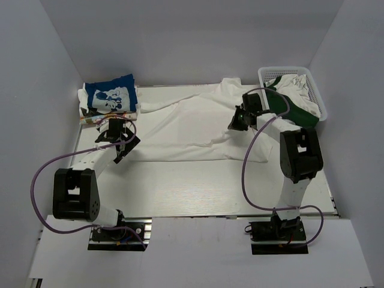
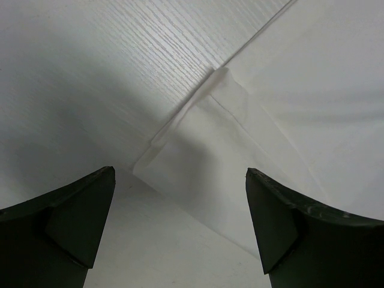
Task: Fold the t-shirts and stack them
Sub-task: Fold the flattened tshirt in 1/3 of the way
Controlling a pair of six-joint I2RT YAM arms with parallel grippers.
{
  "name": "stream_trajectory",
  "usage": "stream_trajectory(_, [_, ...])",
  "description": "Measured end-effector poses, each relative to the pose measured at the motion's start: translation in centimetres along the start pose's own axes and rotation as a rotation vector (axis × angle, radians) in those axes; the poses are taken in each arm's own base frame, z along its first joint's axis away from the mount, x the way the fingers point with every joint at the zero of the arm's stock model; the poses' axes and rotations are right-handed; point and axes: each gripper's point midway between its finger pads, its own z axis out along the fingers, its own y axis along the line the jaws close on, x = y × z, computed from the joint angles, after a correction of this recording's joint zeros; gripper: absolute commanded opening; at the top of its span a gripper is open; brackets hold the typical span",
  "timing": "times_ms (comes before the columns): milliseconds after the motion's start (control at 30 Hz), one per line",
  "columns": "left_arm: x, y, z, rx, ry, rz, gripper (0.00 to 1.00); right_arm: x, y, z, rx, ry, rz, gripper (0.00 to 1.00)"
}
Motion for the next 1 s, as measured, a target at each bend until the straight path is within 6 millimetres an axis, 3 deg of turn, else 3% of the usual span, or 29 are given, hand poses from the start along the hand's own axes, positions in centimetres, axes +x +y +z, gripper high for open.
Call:
stream_trajectory(67, [0.1, 0.1, 0.2, -0.004, 0.005, 0.005, 1.0, -1.5, 1.3, 0.8, -0.025, -0.019, 0.001, 0.03])
stream_trajectory(133, [0.2, 0.2, 0.3, -0.008, 0.009, 0.011, 1.0, -2.8, 2.4, 2.0, -0.043, -0.028, 0.013, 0.18])
stream_trajectory(200, [0.2, 0.2, 0.3, -0.01, 0.012, 0.022, 1.0, -3.8, 3.2, 3.2, -0.046, -0.029, 0.034, 0.51])
stream_trajectory(233, [0.2, 0.1, 0.3, -0.011, 0.013, 0.029, 1.0, -4.3, 3.4, 3.7, -0.044, -0.034, 0.05, 0.89])
stream_trajectory(333, [-0.3, -0.2, 0.1, -0.004, 0.007, 0.045, 1.0, -4.7, 3.7, 3.9, -0.038, -0.039, 0.066, 0.9])
stream_trajectory(467, [-0.6, -0.7, 0.0, 0.012, 0.005, 0.059, 1.0, -4.5, 3.6, 2.8, -0.031, -0.05, 0.065, 0.9])
stream_trajectory(700, [-0.1, -2.6, -0.3, 0.121, 0.043, 0.099, 1.0, 0.5, 1.2, -2.9, -0.008, -0.027, -0.004, 0.9])
stream_trajectory(867, [1.1, -5.9, -0.3, 0.303, 0.098, 0.154, 1.0, 4.3, -1.8, -3.0, 0.061, 0.038, -0.048, 0.9])
stream_trajectory(1000, [3.8, -6.6, 2.3, 0.347, 0.202, 0.187, 1.0, 6.1, -4.1, -2.5, 0.139, 0.082, -0.053, 0.9])
